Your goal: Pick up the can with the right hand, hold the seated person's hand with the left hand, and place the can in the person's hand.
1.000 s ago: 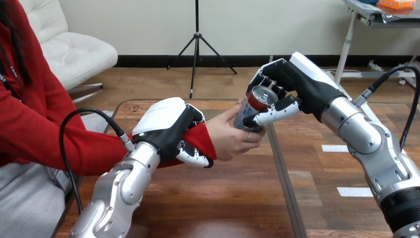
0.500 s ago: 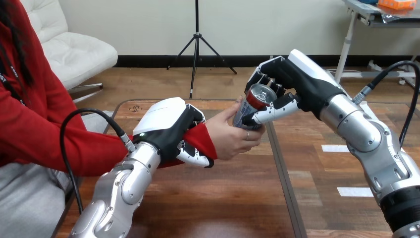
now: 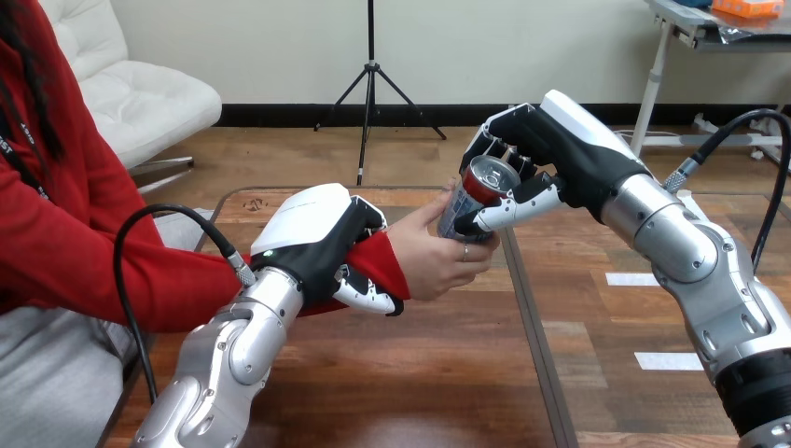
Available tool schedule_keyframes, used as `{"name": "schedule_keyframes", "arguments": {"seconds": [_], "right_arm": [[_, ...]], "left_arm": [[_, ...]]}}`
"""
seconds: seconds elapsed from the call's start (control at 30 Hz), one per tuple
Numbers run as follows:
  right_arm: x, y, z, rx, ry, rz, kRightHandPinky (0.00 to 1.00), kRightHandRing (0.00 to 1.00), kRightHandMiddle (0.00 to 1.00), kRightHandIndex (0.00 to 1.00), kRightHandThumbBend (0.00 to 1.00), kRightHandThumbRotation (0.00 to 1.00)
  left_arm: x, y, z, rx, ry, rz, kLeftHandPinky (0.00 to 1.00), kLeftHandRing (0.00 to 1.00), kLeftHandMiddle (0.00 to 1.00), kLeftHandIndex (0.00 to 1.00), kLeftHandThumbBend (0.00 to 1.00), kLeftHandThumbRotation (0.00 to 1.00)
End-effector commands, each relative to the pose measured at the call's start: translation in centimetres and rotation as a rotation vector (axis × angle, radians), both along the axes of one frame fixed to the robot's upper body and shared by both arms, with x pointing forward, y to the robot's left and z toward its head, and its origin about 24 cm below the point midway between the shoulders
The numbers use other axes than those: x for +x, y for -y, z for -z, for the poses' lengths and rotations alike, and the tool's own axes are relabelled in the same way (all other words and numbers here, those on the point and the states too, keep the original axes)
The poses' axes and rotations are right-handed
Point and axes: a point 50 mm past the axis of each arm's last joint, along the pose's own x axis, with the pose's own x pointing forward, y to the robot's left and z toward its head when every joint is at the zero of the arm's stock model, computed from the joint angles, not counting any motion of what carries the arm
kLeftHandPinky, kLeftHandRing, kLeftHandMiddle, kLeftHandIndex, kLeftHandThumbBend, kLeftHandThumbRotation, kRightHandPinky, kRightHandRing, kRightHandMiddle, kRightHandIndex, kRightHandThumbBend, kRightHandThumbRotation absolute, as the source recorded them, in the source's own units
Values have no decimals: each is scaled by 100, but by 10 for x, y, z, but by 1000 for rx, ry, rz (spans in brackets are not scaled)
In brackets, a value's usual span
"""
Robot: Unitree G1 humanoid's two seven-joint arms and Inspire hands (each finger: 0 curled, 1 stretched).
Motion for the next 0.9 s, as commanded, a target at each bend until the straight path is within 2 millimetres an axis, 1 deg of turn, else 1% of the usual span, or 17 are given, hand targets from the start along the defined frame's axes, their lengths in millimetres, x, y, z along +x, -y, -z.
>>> {"name": "schedule_keyframes", "arguments": {"seconds": [0.0, 0.27, 0.37, 0.4, 0.47, 0.57, 0.67, 0.7, 0.87], "right_arm": [[5, -18, -29, 27, 94, -53, 30, 34, 40, 46, 70, 0], [5, -17, -26, 32, 88, -52, 30, 34, 41, 46, 71, 0], [5, -17, -25, 25, 83, -49, 31, 36, 42, 46, 72, 0], [5, -17, -25, 22, 80, -48, 33, 38, 44, 47, 73, 1], [5, -16, -25, 16, 74, -46, 34, 40, 45, 48, 74, 1], [5, -15, -24, 12, 68, -44, 37, 43, 48, 49, 76, 8], [5, -13, -23, 9, 68, -43, 40, 46, 50, 51, 79, 16], [5, -13, -23, 8, 68, -42, 41, 48, 52, 52, 81, 24], [4, -11, -22, 4, 66, -37, 44, 51, 54, 55, 85, 39]], "left_arm": [[10, 28, -40, -75, 141, 84, 29, 35, 40, 38, 69, 0], [9, 27, -40, -65, 150, 85, 29, 34, 40, 39, 69, 0], [8, 26, -40, -54, 156, 90, 29, 35, 41, 40, 68, 0], [8, 25, -40, -47, 158, 93, 31, 37, 43, 43, 66, 0], [7, 25, -41, -17, 165, 100, 32, 38, 44, 44, 65, 0], [6, 24, -42, 28, 176, 109, 35, 43, 48, 49, 63, 2], [5, 23, -44, 48, 181, 114, 40, 48, 54, 54, 67, 8], [5, 22, -44, 52, 182, 114, 44, 53, 58, 58, 71, 13], [2, 20, -46, 60, 179, 117, 52, 62, 66, 64, 78, 22]]}}
